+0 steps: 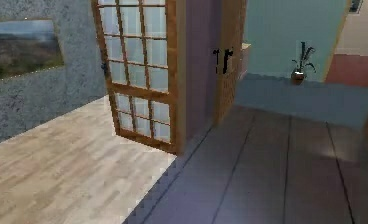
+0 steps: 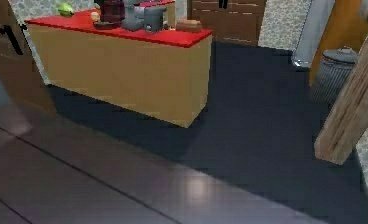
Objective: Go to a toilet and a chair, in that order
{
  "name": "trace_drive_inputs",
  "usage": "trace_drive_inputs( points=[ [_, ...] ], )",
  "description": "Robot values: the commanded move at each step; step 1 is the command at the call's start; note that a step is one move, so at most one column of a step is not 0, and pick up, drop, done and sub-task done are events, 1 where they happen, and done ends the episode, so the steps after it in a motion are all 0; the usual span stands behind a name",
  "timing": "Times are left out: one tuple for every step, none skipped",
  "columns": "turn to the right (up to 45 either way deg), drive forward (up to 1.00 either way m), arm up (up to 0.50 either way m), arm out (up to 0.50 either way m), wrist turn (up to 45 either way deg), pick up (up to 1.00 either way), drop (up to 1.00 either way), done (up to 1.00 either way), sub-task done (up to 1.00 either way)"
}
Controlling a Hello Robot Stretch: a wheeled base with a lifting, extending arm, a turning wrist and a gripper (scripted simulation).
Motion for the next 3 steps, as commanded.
trace_drive_inputs(
  points=[
    [-33.0, 0.00, 0.00, 0.00, 0.0, 0.00, 0.00, 0.00, 0.00],
    [0.0, 0.60, 0.00, 0.00, 0.0, 0.00, 0.00, 0.00, 0.00],
    [-18.0, 0.00, 0.00, 0.00, 0.0, 0.00, 0.00, 0.00, 0.00]
  ],
)
